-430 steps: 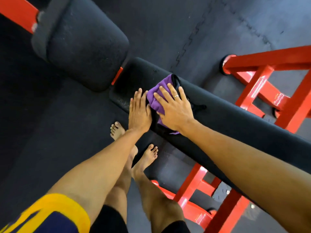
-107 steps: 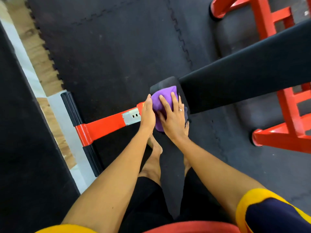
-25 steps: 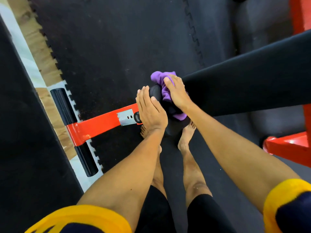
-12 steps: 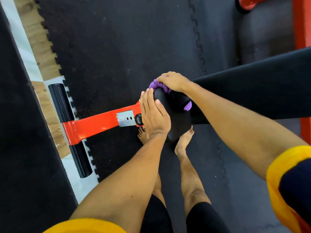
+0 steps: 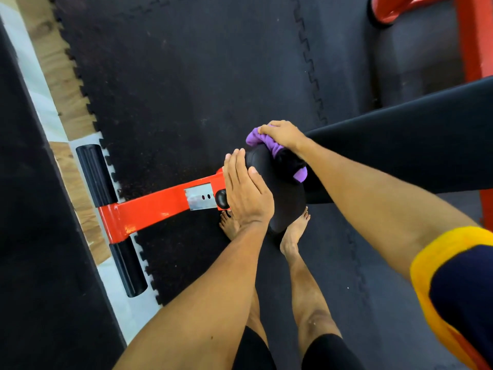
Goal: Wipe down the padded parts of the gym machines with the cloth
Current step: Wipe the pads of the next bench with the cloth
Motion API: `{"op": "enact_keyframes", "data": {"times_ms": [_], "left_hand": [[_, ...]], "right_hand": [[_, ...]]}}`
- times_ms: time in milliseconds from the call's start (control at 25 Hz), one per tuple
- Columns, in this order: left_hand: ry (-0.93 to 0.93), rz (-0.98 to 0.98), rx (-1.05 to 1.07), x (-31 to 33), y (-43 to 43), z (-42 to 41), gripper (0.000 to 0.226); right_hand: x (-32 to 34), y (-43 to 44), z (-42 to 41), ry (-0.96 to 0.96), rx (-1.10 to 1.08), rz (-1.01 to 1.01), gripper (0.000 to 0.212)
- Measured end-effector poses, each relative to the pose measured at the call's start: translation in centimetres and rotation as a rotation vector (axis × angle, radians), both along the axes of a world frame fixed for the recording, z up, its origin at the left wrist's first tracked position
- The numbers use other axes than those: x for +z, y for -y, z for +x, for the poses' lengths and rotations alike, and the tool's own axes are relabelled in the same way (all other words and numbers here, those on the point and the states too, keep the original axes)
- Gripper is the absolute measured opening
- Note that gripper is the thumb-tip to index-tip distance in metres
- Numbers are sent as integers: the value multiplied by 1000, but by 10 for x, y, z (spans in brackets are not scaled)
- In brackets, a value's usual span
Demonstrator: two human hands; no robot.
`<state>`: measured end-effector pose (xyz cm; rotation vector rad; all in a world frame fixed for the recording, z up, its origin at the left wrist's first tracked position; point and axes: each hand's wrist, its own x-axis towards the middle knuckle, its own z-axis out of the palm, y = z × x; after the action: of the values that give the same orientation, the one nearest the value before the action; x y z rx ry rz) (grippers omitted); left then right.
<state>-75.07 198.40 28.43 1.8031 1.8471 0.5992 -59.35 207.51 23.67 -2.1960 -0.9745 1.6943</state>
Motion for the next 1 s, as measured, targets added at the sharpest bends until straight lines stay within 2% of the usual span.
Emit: {"op": "enact_keyframes", "data": {"times_ms": [120,200,280,320,400,480,560,680,720,840,920,1000], "left_hand": [[12,0,11,-1,-1,-1,49],[12,-24,8,0,-1,-1,50],[15,-36,2,1,0,0,50],[12,-30,0,1,1,0,50],[5,-9,0,0,-1,-1,50],[16,-4,-2,0,-1,-2,49],[10,-3,-8,2,-1,-1,49],[-26,-35,-22,7,-2,0,49],[-50,-37,-33,9,-3,0,48],[-148,-37,-108,12,-18,1,45],[-186,-124,-142,15,-33,6,42],[-195,-197,-118,14,-44,14,40]], "right_hand": [[23,13,-19,53,66,169,24],[41,37,-34,-1,63,349,24],[43,48,-32,-30,73,436,29],[37,45,-27,-14,86,417,31],[16,28,-13,37,56,250,30],[0,12,-1,7,-59,72,33],[-12,6,1,-2,-173,-11,38],[8,25,-20,88,-181,171,37],[16,40,-31,83,-213,255,35],[31,86,-50,46,-299,401,44],[24,84,-41,1,-324,387,32],[11,62,-27,-25,-370,290,19]]}}
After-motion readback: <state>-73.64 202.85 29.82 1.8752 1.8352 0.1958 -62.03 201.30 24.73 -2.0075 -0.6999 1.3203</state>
